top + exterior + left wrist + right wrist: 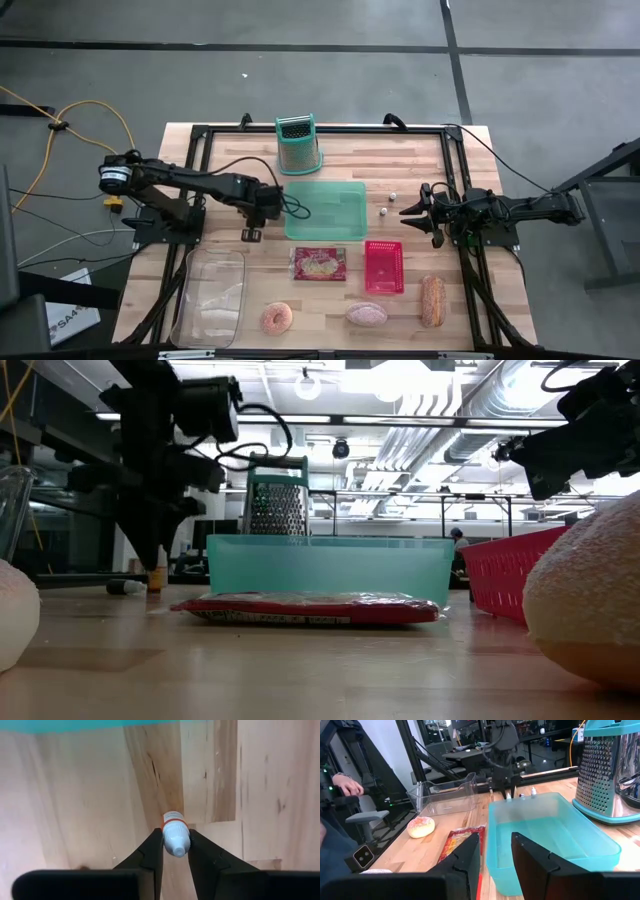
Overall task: Pick & Place Food Item
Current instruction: Put the orange food coloring bottle into the red bin
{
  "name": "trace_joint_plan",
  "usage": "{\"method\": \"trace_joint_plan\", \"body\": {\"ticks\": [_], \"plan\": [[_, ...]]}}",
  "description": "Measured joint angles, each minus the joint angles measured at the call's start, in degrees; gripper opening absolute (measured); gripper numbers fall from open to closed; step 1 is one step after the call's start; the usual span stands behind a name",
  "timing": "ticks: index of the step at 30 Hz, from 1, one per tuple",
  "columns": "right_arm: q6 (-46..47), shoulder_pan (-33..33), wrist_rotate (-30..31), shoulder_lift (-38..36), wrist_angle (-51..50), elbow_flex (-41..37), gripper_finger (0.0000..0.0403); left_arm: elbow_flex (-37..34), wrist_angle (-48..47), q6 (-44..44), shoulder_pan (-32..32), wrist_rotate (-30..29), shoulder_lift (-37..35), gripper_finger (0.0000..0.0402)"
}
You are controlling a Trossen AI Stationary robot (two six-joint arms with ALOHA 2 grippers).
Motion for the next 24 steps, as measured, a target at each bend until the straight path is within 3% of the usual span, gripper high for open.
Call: {"method": "trace_joint_plan", "body": {"ticks": [17, 24], "plan": [[0.0, 0.0, 0.0, 0.0, 0.0, 0.0, 0.0100, 0.5, -3.5, -4.2, 0.0, 0.1, -14.4, 0.0063], [0.0, 0.0, 0.0, 0.0, 0.0, 0.0, 0.0100, 0.5, -3.4, -6.0, 0.0, 0.0, -16.6, 0.0063]]}}
